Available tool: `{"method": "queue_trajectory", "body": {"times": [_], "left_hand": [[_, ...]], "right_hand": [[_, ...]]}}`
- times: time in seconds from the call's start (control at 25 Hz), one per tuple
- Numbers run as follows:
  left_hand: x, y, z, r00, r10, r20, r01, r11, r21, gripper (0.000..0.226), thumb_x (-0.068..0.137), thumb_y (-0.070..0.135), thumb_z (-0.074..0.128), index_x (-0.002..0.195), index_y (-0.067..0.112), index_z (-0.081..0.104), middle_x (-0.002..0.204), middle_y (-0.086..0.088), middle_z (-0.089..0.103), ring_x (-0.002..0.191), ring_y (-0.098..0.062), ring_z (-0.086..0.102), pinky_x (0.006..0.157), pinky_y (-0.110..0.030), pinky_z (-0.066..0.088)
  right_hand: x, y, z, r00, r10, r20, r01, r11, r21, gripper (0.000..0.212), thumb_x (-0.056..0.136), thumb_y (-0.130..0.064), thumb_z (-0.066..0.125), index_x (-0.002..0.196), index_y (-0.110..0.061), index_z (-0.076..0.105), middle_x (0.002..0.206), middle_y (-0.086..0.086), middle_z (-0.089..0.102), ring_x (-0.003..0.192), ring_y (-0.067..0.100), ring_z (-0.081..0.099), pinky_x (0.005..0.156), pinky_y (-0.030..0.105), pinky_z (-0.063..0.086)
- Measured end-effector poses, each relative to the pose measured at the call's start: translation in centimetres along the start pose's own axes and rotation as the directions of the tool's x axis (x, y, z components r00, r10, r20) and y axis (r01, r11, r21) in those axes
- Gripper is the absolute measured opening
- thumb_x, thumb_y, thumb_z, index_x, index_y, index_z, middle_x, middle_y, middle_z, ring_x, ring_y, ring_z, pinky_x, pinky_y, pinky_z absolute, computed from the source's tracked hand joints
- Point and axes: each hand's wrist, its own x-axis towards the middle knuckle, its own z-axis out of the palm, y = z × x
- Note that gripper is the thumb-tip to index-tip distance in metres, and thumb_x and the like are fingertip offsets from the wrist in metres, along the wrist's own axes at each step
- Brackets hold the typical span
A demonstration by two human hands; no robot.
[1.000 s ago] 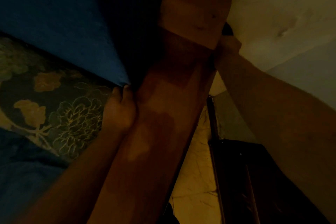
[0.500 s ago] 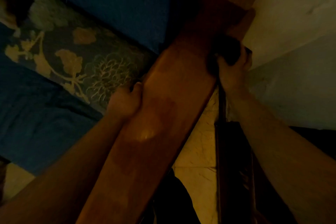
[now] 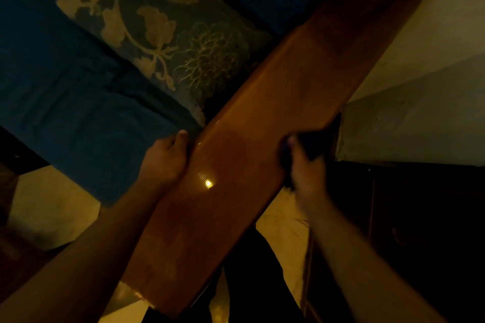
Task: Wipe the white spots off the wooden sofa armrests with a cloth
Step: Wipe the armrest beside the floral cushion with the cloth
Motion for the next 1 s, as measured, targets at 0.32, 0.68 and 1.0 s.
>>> {"method": "queue_trajectory", "body": {"times": [0.32,0.68,1.0], "left_hand": [[-3.6,-7.2,-3.2,0.997,-0.03,-0.065,0.032,0.999,0.029,0.061,0.105,0.049,0.037,0.073,0.004,0.063,0.065,-0.003,0.06,0.058,-0.011,0.055,0.052,-0.025,0.033],[-7.0,-13.4,-5.7,0.987,-0.134,-0.088,0.125,0.987,-0.099,0.059,0.105,0.049,0.037,0.074,0.009,0.067,0.068,-0.006,0.065,0.063,-0.019,0.062,0.056,-0.029,0.041],[-6.6,-14.8,-6.2,0.996,-0.065,-0.062,0.054,0.983,-0.173,0.062,0.105,0.051,0.037,0.067,0.013,0.067,0.064,-0.006,0.068,0.062,-0.021,0.065,0.061,-0.033,0.045]], "right_hand": [[-4.4,4.6,3.1,0.99,-0.025,-0.142,0.031,0.999,0.04,0.088,0.081,-0.066,0.073,0.147,-0.013,0.048,0.12,-0.001,0.066,0.105,0.021,0.065,0.095,0.041,0.055],[-13.9,11.6,7.4,0.832,-0.554,0.019,0.412,0.596,-0.689,0.096,0.098,-0.065,0.043,0.16,0.001,0.01,0.171,0.015,0.007,0.158,0.035,0.005,0.129,0.046,0.01],[7.6,-14.6,8.4,0.692,-0.663,0.285,0.315,-0.077,-0.946,0.085,0.095,-0.069,0.036,0.153,-0.007,0.039,0.164,0.019,0.03,0.151,0.041,0.024,0.124,0.053,0.017]]}}
